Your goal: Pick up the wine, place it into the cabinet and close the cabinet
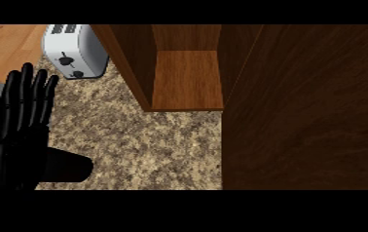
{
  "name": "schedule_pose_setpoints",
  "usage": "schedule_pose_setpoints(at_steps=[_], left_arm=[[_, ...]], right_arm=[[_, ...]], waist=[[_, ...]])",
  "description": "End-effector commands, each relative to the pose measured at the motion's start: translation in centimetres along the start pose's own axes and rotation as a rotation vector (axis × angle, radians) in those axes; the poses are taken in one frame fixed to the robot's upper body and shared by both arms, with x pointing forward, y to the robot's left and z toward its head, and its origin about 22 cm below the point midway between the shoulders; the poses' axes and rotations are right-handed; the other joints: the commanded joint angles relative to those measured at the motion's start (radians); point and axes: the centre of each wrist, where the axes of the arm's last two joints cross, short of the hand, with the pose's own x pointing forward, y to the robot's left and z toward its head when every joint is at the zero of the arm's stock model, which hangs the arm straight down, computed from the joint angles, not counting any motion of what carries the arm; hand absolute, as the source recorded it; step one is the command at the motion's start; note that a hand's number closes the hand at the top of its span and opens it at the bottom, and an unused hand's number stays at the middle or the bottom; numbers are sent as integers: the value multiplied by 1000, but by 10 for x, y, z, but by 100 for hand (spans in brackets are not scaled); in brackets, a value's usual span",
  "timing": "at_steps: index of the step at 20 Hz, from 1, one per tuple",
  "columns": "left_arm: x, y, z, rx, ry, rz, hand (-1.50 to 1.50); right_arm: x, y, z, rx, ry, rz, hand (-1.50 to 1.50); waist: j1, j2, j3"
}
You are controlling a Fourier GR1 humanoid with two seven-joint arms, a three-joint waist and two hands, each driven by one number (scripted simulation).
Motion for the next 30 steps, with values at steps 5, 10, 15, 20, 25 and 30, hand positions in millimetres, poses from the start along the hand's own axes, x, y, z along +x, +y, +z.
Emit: schedule_pose_setpoints(at_steps=[5, 10, 15, 20, 25, 30], left_arm=[[26, 40, 32, -289, -104, 64, -150], [32, 23, 54, -354, 65, 378, -150], [64, 33, 72, -352, 77, 391, -150], [86, 24, 71, -344, 75, 397, -150], [99, 18, 88, -375, 88, 384, -150], [98, 15, 86, -342, 87, 399, -150]], right_arm=[[19, -2, 30, 25, 38, 19, -150], [23, 7, 38, 242, 118, -163, -150], [57, -8, 38, 273, 121, -157, -150], [62, 0, 36, 257, 122, -176, -150], [68, 14, 34, 255, 121, -164, -150], [81, 8, 27, 249, 118, -179, -150]], waist=[[31, 15, 9], [37, 14, 11], [30, 18, 11], [29, 19, 11], [44, 15, 11], [37, 16, 11]])
